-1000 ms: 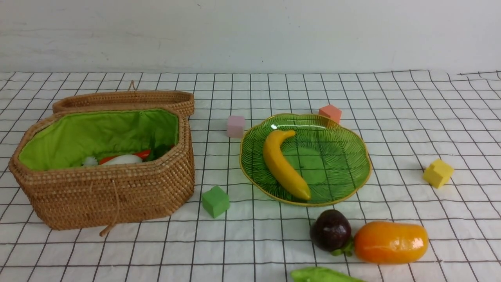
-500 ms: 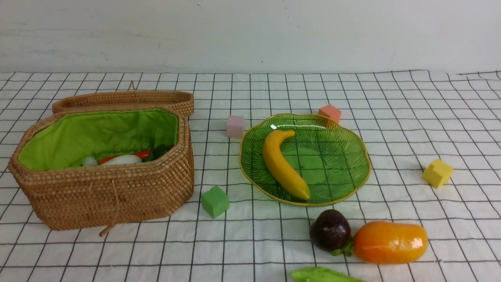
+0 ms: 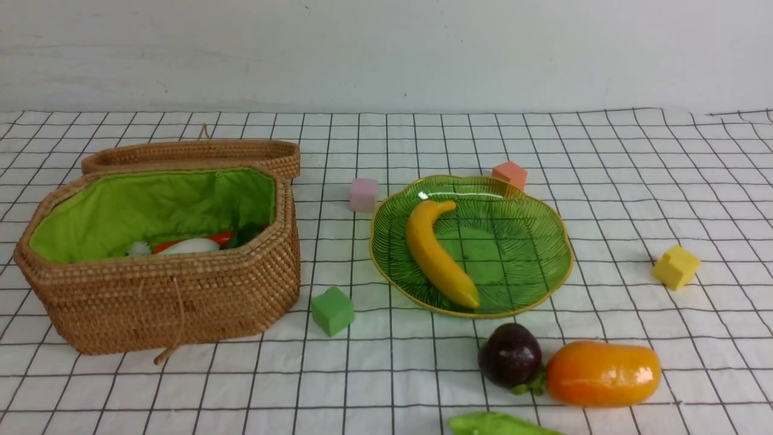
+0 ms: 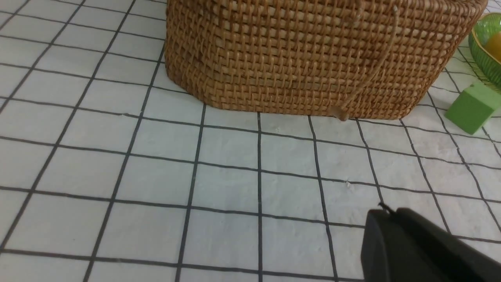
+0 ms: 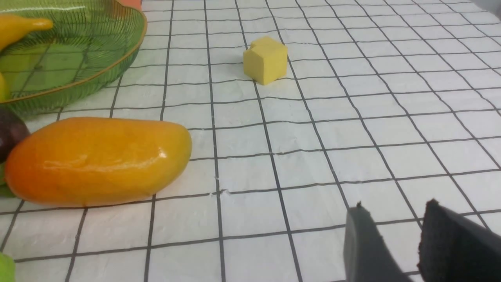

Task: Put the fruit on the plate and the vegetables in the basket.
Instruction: Use the right arm to grab a mango and put it into the right plate

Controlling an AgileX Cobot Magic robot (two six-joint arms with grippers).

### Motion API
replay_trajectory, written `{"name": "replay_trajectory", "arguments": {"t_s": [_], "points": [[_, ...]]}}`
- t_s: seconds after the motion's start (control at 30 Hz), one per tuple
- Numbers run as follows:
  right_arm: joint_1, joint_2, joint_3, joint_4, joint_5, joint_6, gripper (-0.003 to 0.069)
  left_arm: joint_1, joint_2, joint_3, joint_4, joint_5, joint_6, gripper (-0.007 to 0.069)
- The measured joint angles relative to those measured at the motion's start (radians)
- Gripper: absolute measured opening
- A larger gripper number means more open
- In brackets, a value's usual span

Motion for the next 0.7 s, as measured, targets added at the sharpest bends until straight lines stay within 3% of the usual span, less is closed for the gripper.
{"name": "replay_trajectory", "arguments": {"t_s": [0.43, 0.53, 0.7], "points": [[0.000, 0.000, 0.003, 0.002, -0.023, 0.001, 0.0242, 0.000, 0.000, 0.000, 0.000, 0.000, 0.000, 0.0007], [0.000, 0.000, 0.011, 0.061, -0.099, 0.017, 0.0242, 0.000, 0.000, 0.000, 0.000, 0.000, 0.000, 0.0008], [0.000, 0.000, 0.012, 0.333, -0.386, 0.136, 0.0242, 0.000, 0.000, 0.000, 0.000, 0.000, 0.000, 0.0019]]}}
